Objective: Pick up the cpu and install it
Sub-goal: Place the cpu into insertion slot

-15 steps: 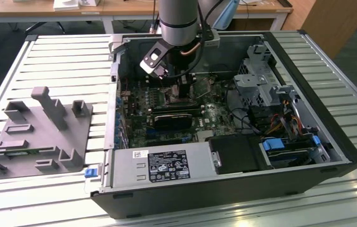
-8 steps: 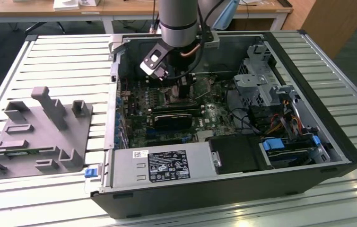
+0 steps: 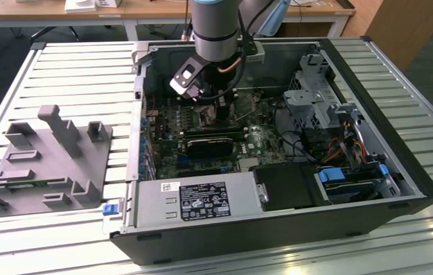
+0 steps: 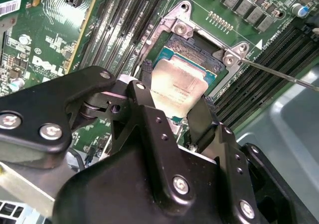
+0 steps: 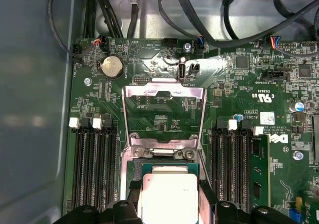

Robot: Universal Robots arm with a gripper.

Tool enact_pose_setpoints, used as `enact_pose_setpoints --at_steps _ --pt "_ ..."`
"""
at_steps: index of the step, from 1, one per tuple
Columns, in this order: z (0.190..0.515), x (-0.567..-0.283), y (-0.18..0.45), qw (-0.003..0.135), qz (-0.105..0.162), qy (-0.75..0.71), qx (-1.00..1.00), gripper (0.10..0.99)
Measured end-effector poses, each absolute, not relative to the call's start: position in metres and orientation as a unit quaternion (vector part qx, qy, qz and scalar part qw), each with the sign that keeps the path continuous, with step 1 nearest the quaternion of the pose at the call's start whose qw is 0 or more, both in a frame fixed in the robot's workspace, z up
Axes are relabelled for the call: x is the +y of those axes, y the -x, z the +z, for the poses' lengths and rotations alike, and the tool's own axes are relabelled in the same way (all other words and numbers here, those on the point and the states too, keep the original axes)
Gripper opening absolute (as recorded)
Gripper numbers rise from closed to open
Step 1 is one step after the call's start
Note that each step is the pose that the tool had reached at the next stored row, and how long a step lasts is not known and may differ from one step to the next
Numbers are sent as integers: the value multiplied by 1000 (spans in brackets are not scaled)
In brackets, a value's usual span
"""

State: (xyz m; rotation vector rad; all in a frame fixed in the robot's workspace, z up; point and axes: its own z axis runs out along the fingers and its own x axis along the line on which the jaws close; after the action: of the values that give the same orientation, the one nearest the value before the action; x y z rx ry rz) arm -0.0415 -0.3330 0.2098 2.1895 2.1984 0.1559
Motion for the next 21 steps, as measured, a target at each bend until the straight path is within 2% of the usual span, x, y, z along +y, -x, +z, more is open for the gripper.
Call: enact_pose_setpoints --at_steps 21 --pt "204 -333 42 17 50 -705 707 537"
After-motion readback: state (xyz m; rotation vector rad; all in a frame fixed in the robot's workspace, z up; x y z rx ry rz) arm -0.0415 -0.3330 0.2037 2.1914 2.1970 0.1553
